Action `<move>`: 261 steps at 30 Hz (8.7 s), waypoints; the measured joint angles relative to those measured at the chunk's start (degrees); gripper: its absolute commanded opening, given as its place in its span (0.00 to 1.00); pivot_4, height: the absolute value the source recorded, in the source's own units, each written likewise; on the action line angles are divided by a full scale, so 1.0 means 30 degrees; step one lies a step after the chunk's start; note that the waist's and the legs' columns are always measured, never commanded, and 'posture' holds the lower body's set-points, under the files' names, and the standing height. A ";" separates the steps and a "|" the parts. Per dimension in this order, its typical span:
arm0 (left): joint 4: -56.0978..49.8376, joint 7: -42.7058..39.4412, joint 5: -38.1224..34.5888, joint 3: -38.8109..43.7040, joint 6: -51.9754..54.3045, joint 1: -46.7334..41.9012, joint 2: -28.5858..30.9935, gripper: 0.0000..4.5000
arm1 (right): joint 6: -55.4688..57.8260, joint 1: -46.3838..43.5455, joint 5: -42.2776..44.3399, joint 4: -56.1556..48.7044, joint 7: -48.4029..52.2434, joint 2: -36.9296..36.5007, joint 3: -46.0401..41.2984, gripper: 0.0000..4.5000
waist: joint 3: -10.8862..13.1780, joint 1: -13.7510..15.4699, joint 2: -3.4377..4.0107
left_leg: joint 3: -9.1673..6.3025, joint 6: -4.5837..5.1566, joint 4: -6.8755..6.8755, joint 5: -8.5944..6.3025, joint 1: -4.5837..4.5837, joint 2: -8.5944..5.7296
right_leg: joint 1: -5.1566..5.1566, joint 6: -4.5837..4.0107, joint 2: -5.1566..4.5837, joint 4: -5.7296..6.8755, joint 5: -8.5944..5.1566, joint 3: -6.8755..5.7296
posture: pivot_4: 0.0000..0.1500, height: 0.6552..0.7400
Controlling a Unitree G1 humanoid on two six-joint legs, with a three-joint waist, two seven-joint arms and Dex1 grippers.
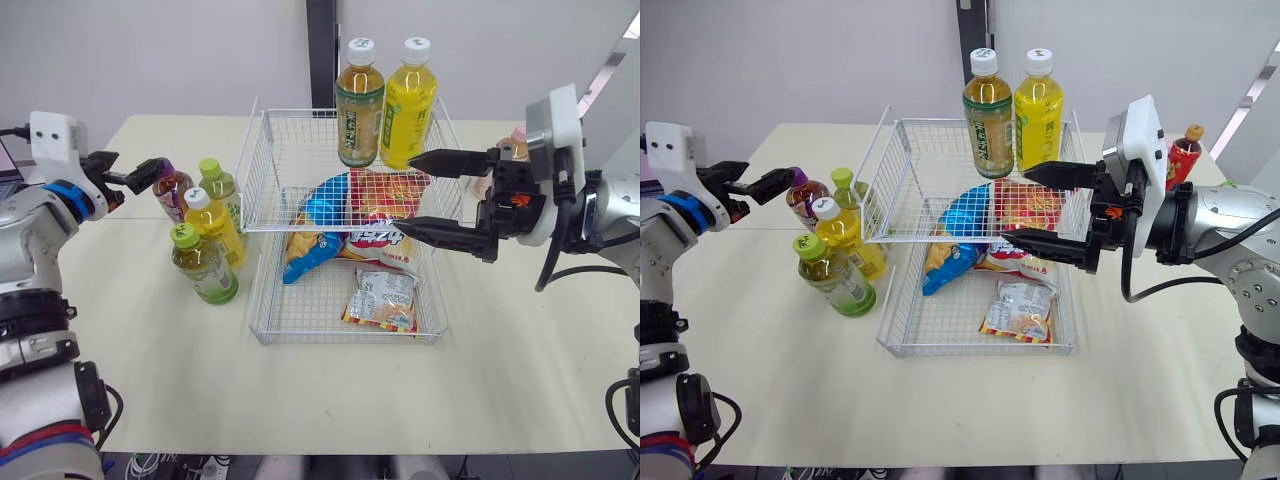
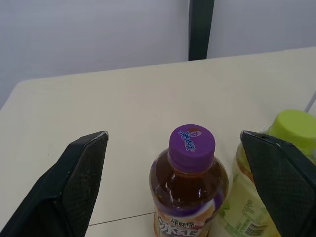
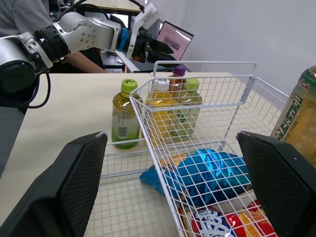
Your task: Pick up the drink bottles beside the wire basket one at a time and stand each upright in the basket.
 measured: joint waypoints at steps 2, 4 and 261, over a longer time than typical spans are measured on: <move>0.1267 -0.0226 0.0389 -0.0628 -0.0600 -0.0872 -0.0173 1.00 | 0.0040 0.0008 0.0007 -0.0017 -0.0181 0.0009 -0.0025 1.00 | 0.0000 0.0008 0.0000 | -0.0003 -0.0001 0.0002 0.0000 0.0000 -0.0001 | 0.0001 0.0000 0.0000 0.0002 0.0000 -0.0004 | 1.00 1.00; 0.2127 -0.0458 0.0697 -0.1152 -0.0977 -0.1440 -0.0313 1.00 | 0.0113 0.0011 0.0034 -0.0076 -0.0252 0.0019 -0.0036 1.00 | 0.0000 -0.0003 0.0000 | -0.0002 0.0000 0.0002 0.0000 0.0000 -0.0003 | 0.0000 0.0001 0.0000 0.0001 0.0000 -0.0001 | 1.00 1.00; 0.1765 -0.7107 -0.2167 -0.9524 0.5519 -1.4744 -0.8093 0.31 | 0.0247 0.3989 -0.0965 -0.0158 0.0298 -0.2633 -0.3927 1.00 | 0.0163 -0.0139 0.0065 | 0.0100 -0.0010 -0.0025 0.0017 -0.0064 0.0310 | -0.0002 -0.0118 0.0320 -0.0316 0.0235 0.0040 | 1.00 1.00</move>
